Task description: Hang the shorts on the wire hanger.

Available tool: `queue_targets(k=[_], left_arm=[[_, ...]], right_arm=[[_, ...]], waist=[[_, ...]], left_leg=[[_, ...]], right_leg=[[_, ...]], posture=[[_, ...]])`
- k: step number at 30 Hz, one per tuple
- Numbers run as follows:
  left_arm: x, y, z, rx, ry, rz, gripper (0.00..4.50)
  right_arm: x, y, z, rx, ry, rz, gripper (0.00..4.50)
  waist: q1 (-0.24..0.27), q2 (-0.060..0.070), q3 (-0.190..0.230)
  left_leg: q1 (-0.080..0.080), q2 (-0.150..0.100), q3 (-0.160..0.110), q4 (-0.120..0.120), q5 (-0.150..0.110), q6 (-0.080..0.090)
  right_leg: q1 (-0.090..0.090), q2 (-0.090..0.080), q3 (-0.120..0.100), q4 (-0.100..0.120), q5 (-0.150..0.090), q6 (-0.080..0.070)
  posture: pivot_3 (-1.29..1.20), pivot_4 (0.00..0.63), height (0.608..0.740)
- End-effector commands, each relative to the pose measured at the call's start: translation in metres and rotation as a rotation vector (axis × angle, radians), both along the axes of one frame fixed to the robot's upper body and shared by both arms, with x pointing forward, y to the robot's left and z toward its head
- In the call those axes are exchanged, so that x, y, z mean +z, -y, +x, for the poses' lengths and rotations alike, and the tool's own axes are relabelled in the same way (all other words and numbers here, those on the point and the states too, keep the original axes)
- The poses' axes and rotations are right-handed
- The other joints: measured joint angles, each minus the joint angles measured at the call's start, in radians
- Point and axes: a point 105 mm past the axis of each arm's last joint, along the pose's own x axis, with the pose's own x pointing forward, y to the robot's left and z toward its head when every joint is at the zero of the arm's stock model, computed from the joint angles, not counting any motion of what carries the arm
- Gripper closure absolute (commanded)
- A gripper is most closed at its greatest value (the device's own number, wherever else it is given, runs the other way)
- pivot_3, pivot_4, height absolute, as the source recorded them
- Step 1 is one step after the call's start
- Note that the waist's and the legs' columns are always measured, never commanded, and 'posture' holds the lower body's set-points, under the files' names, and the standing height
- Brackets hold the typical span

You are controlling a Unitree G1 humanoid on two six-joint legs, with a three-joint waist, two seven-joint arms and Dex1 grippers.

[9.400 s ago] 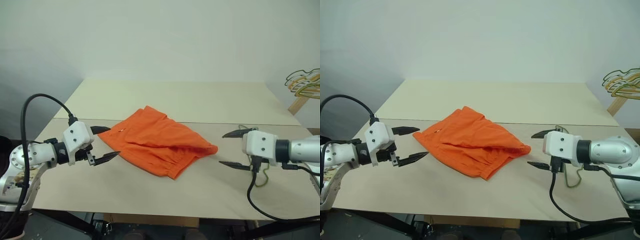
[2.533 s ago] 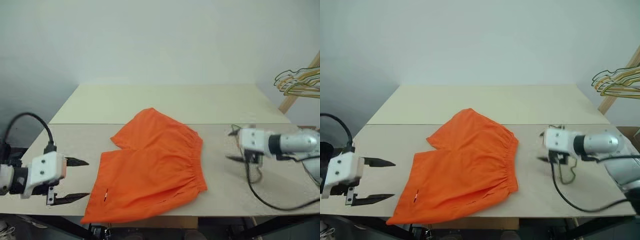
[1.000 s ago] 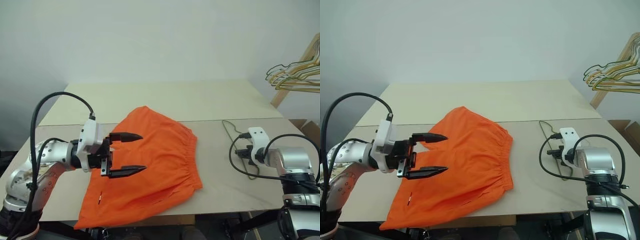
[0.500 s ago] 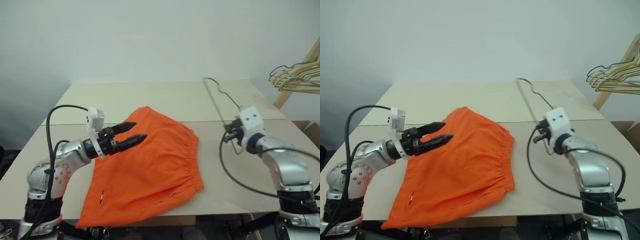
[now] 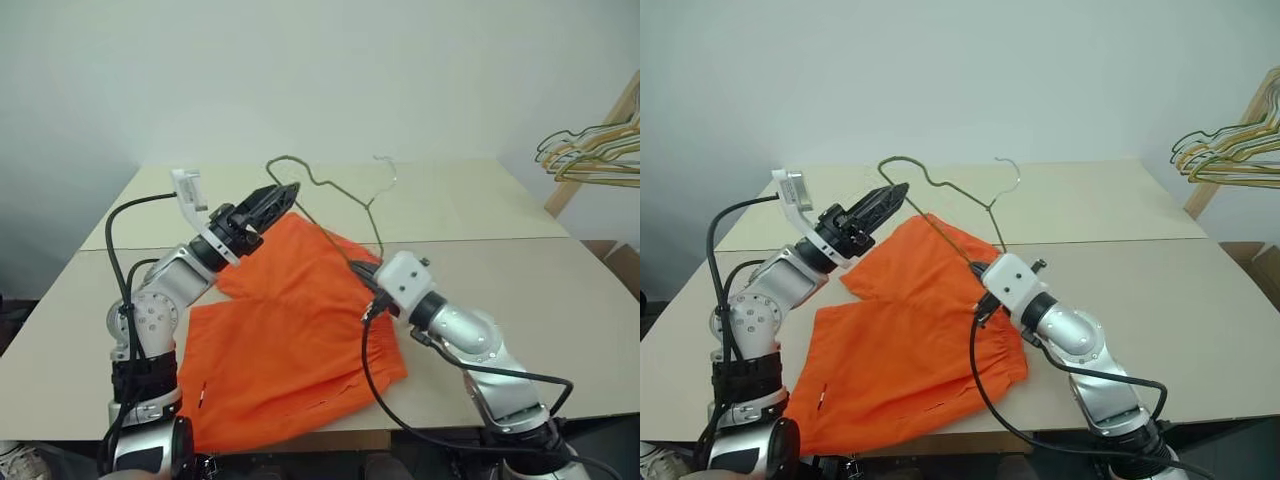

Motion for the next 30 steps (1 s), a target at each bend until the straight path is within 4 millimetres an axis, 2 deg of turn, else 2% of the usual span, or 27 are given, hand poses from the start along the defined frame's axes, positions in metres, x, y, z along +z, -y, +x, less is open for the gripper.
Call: queue_targets(k=[1, 3, 14, 18, 22, 27, 30], left_arm=[[0.01, 0.0, 0.003, 0.033, 0.039, -0.01, 0.39], [0.009, 0.001, 0.004, 0.032, 0.037, -0.01, 0.88], [0.004, -0.001, 0.012, 0.087, 0.027, -0.003, 4.45], [0.005, -0.003, 0.013, 0.102, 0.038, -0.014, 4.45], [0.01, -0.002, 0.01, 0.106, 0.079, -0.014, 4.5], [0.017, -0.008, 0.01, 0.134, 0.154, -0.027, 4.5], [0.031, -0.017, 0.004, 0.117, 0.224, -0.042, 4.5]], right_arm=[[0.016, -0.005, -0.007, 0.014, 0.085, 0.015, 4.5], [0.017, -0.006, -0.007, 0.009, 0.094, 0.017, 4.5], [0.022, -0.017, -0.002, -0.04, 0.215, 0.002, 4.5], [0.02, -0.018, -0.001, -0.037, 0.247, -0.036, 4.5], [0.02, -0.016, 0.001, -0.041, 0.281, -0.074, 3.39], [0.021, -0.013, 0.001, -0.036, 0.292, -0.07, 1.62], [0.028, -0.001, -0.006, 0.055, 0.091, 0.115, 0.6]], waist=[[-0.001, 0.0, 0.0], [-0.001, 0.0, 0.0], [-0.002, 0.0, 0.0], [-0.003, 0.0, 0.0], [-0.003, 0.0, 0.0], [-0.004, 0.0, 0.0], [-0.004, -0.001, 0.0]], left_leg=[[0.0, 0.0, 0.0, 0.0, 0.0, 0.0], [0.0, 0.0, 0.0, 0.0, 0.0, 0.0], [0.0, -0.001, 0.0, 0.0, 0.0, 0.0], [0.0, -0.001, 0.0, 0.0, 0.0, 0.0], [0.0, -0.001, 0.0, 0.0, 0.0, 0.0], [0.0, -0.001, 0.0, 0.0, 0.0, 0.0], [0.0, -0.001, 0.0, 0.0, 0.0, 0.0]], right_leg=[[0.0, 0.0, 0.0, 0.0, 0.0, 0.0], [0.0, 0.0, 0.0, 0.0, 0.0, 0.0], [-0.001, 0.0, 0.0, 0.0, 0.0, 0.0], [-0.001, 0.0, 0.0, 0.0, 0.0, 0.0], [-0.001, 0.0, 0.0, 0.0, 0.0, 0.0], [0.0, 0.0, 0.0, 0.0, 0.0, 0.0], [0.0, 0.0, 0.0, 0.0, 0.0, 0.0]], posture=[[-0.14, 0.0, 0.74], [-0.14, 0.0, 0.74], [-0.14, 0.0, 0.74], [-0.14, 0.0, 0.74], [-0.14, 0.0, 0.74], [-0.14, 0.0, 0.74], [-0.14, 0.0, 0.74]])
